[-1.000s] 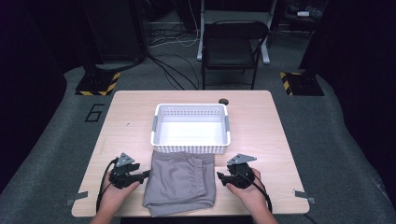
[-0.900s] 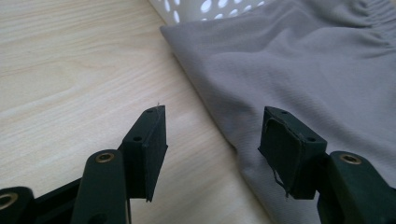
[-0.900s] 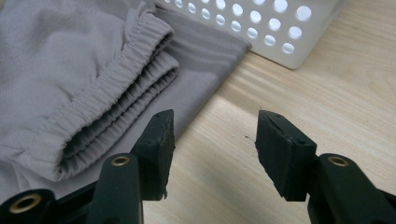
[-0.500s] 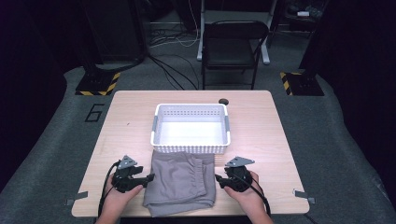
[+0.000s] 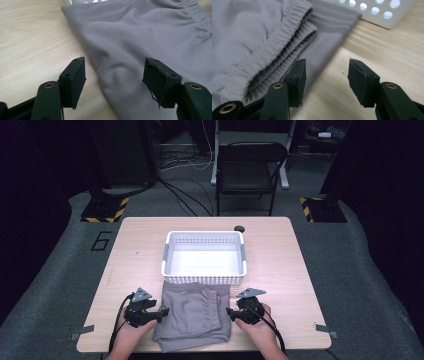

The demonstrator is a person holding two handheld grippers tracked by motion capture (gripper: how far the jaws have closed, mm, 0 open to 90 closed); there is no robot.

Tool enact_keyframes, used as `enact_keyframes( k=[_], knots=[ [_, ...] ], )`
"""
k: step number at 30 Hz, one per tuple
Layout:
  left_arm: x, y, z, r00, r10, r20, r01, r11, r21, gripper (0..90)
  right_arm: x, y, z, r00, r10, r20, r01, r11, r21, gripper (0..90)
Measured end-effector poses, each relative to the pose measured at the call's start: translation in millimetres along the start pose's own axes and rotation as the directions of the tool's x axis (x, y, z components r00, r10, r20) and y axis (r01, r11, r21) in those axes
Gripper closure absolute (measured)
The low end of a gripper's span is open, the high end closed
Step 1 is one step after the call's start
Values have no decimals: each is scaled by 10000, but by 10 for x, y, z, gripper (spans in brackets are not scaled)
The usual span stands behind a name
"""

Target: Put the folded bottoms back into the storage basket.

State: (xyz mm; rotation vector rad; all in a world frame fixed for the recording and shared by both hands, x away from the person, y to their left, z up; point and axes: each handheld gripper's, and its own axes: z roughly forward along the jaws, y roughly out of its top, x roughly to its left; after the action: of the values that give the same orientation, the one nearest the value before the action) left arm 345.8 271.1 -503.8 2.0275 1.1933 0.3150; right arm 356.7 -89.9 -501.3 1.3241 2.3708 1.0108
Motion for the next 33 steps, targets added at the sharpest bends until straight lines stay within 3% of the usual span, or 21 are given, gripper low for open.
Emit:
enact_keyframes(
  k=[1, 2, 13, 17, 19, 25, 33],
  knots=[
    [2, -4, 2, 10000, -45, -42, 46, 10000, 44, 343, 2, 10, 21, 9997, -232, 5, 232, 9997, -23, 481],
    [15, -2, -6, 10000, 63, 2, -63, 9998, 185, 343, 25, 17, 32, 10000, -61, 22, 61, 10000, -33, 479],
    [5, -34, -4, 9999, 92, -41, -91, 9998, 187, 339, 109, 70, 200, 9988, -495, 65, 494, 9987, 112, 460],
    [13, -48, -12, 9999, 58, -128, -57, 9999, 118, 339, 134, 75, 223, 9991, -427, 65, 425, 9989, 180, 452],
    [14, -52, -12, 9999, 64, -115, -63, 9999, 108, 339, 128, 78, 235, 9976, -686, 80, 685, 9975, 175, 449],
    [7, -55, -7, 9999, -65, -114, 66, 9999, 78, 340, 138, 66, 253, 9982, -573, 200, 569, 9981, 225, 420],
    [10, -50, -8, 10000, 63, 0, -63, 9997, 226, 340, 162, 57, 258, 9970, -587, 513, 577, 9981, 206, 396]
  ],
)
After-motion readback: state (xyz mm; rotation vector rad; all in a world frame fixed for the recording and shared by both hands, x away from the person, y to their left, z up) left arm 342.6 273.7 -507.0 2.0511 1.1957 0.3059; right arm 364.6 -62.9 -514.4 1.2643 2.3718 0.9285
